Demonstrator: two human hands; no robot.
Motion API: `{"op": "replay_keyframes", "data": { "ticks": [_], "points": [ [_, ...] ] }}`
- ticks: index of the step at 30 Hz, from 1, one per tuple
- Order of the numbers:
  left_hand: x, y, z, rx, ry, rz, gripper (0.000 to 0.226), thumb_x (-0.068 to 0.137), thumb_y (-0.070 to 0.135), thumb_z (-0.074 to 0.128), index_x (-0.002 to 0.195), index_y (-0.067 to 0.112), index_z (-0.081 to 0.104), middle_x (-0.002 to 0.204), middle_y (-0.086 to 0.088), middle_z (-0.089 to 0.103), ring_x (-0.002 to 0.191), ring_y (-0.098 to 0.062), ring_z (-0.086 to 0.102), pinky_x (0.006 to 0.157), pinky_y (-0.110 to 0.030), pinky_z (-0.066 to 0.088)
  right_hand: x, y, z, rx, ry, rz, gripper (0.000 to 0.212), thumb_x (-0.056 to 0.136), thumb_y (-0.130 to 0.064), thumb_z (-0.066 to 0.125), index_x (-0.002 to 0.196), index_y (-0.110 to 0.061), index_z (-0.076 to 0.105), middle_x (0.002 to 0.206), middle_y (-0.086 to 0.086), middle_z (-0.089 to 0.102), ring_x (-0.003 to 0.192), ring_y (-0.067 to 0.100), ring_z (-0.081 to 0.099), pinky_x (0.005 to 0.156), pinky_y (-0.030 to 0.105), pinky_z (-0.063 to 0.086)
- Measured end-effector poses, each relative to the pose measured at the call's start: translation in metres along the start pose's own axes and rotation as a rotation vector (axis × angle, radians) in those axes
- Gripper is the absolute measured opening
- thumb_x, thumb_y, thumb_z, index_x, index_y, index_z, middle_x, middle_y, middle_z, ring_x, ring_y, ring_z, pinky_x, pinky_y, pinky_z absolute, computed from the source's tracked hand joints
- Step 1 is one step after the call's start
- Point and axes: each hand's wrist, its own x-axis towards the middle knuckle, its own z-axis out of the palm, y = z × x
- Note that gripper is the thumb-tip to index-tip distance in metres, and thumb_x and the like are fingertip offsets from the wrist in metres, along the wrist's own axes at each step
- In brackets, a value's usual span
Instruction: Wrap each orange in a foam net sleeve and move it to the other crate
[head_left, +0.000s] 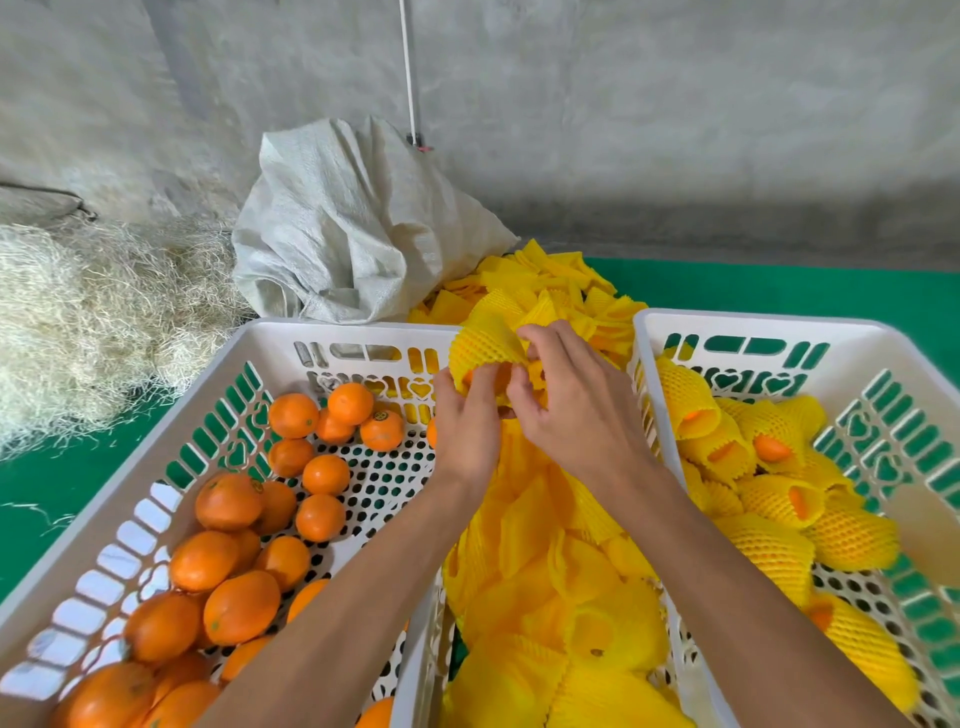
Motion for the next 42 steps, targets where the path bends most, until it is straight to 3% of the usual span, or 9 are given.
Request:
{"op": "replay_keyframes", "data": {
  "ticks": [4,12,17,24,28,31,34,36,42],
  "points": [
    [0.000,0.002,0.004,0.017,-0.041,-0.016,0.058,0.088,0.045,0.054,0.129,0.005,0.063,0.126,-0.016,0.063,0.112,-0.028,0.069,0.086,-0.046,0.063,-0.005,0.005,0.006,-0.026,-0.163,0.124,0.040,0.101,-0.020,0.056,0.138,-0.007,0.058,0.120,0.013,0.070,0.104,0.031,0.068,0.072,0.037,0.054],
    [-0.003,-0.001,0.004,0.009,-0.095,0.067,0.031,0.100,0.025,0.069,0.128,0.017,0.060,0.114,-0.009,0.076,0.108,-0.025,0.074,0.083,-0.040,0.064,0.000,0.012,-0.001,-0.003,-0.023,-0.001,0.027,0.097,-0.007,0.059,0.121,-0.003,0.069,0.105,0.013,0.071,0.090,0.029,0.070,0.062,0.033,0.055],
    [-0.001,0.001,0.002,0.090,-0.014,0.201,0.026,0.107,0.011,0.053,0.118,-0.012,0.056,0.090,-0.009,0.065,0.078,-0.013,0.061,0.070,-0.028,0.053,0.002,0.004,-0.002,0.020,0.048,-0.108,0.024,0.097,-0.012,0.061,0.117,-0.006,0.072,0.100,0.007,0.072,0.087,0.022,0.069,0.062,0.027,0.053],
    [0.000,-0.004,0.001,0.129,-0.012,0.092,0.041,0.110,0.031,0.034,0.093,0.010,0.064,0.084,-0.005,0.068,0.083,-0.022,0.066,0.081,-0.047,0.058,-0.003,-0.001,0.005,0.056,-0.215,0.166,0.044,0.100,-0.032,0.056,0.139,-0.011,0.058,0.106,0.010,0.074,0.090,0.030,0.070,0.070,0.038,0.053],
    [0.005,-0.004,0.002,0.071,0.081,0.004,0.052,0.114,0.039,0.027,0.111,0.006,0.067,0.095,-0.013,0.069,0.081,-0.015,0.071,0.063,-0.023,0.056,-0.001,-0.006,-0.002,0.096,-0.066,0.055,0.028,0.091,-0.015,0.064,0.115,-0.002,0.072,0.078,0.013,0.074,0.064,0.032,0.068,0.054,0.039,0.055],
    [0.008,-0.005,-0.001,0.148,0.147,0.000,0.052,0.114,0.042,0.028,0.123,-0.001,0.057,0.101,-0.009,0.058,0.084,-0.012,0.059,0.077,-0.029,0.052,-0.002,-0.019,-0.001,0.066,-0.043,0.082,0.030,0.092,-0.028,0.057,0.103,-0.005,0.073,0.069,0.007,0.072,0.059,0.029,0.067,0.051,0.037,0.053],
    [0.003,-0.002,-0.002,0.059,0.020,0.031,0.035,0.111,0.030,0.046,0.141,0.011,0.045,0.113,-0.004,0.064,0.100,-0.004,0.065,0.092,-0.027,0.055,-0.005,-0.023,0.001,0.108,-0.151,0.265,0.064,0.098,-0.063,0.033,0.107,-0.010,0.067,0.084,0.006,0.074,0.074,0.027,0.069,0.060,0.036,0.052],
    [-0.001,-0.002,-0.001,0.027,-0.132,0.103,0.055,0.106,0.022,0.059,0.150,0.031,0.027,0.129,-0.005,0.065,0.114,-0.019,0.067,0.097,-0.036,0.057,-0.006,-0.019,0.003,0.138,-0.146,0.373,0.079,0.095,-0.076,0.025,0.118,-0.010,0.060,0.096,0.010,0.073,0.087,0.030,0.070,0.066,0.037,0.053],
    [-0.009,-0.013,0.005,0.258,-0.405,0.479,0.082,0.094,-0.012,0.058,0.159,0.023,0.023,0.155,-0.003,0.041,0.141,-0.020,0.049,0.101,-0.037,0.056,0.001,0.014,0.001,0.137,-0.070,0.637,0.095,0.084,-0.086,0.044,0.138,-0.008,0.044,0.128,0.014,0.065,0.116,0.036,0.062,0.086,0.043,0.053]
  ]
}}
